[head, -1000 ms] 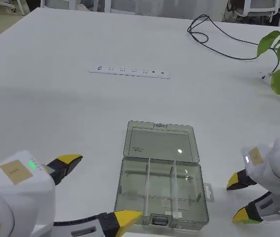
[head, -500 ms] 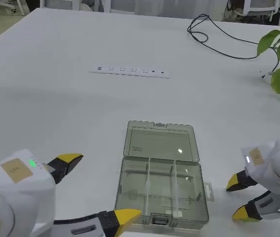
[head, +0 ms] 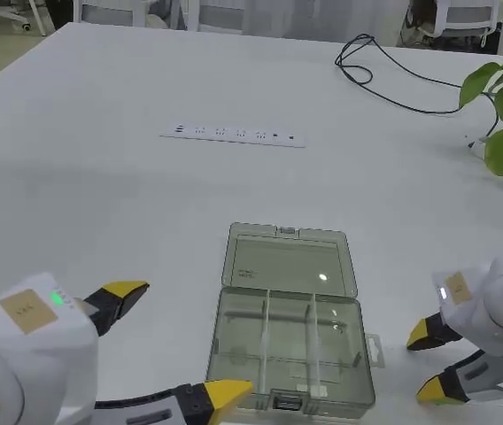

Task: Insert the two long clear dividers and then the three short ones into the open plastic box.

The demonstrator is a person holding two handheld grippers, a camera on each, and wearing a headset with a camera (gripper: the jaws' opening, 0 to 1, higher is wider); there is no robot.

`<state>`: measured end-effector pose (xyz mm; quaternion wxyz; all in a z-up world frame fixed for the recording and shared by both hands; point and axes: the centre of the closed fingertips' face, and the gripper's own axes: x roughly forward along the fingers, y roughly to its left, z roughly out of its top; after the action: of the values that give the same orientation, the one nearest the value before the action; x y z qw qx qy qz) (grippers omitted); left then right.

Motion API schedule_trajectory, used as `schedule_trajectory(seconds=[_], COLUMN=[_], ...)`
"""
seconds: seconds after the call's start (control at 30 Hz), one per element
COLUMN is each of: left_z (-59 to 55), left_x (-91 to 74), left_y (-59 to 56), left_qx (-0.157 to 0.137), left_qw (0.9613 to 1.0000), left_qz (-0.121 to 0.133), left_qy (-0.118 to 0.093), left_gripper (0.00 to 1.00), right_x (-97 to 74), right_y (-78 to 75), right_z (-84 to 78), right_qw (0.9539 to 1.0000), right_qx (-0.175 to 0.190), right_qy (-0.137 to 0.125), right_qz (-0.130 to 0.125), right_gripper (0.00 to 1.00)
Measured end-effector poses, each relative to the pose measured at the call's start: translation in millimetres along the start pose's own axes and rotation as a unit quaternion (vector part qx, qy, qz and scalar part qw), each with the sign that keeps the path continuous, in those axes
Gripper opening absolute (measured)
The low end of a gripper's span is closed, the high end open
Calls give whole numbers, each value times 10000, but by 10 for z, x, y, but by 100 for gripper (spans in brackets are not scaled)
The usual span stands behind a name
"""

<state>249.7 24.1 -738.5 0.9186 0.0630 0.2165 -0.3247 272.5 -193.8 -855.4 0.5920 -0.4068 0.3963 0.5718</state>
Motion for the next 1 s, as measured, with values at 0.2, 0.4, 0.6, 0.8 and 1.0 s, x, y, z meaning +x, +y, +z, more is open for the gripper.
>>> schedule_trajectory(seconds=[0.2,0.4,0.6,0.8,1.0], left_z=[13,17,49,107,152], left_x=[-14,-31,-42,-36,-36], left_y=[-14,-51,-92,-161,-217], left_qx=[-37,-37,-133,-480,-828], left_qw=[10000,10000,9998,9984,9953], left_qz=[-1,-29,-95,-232,-363], left_qy=[-37,-26,-63,-205,-352], left_gripper=[83,82,79,75,71], right_x=[-15,-67,-225,-481,-664], right_y=[24,-13,-104,-149,-107], right_z=[-7,-23,21,166,398], right_qw=[9999,9991,9960,9906,9853], right_qx=[83,121,152,65,-134], right_qy=[-54,-118,-266,-464,-740], right_qz=[-123,-388,-835,-1285,-1537], right_gripper=[32,32,32,32,32])
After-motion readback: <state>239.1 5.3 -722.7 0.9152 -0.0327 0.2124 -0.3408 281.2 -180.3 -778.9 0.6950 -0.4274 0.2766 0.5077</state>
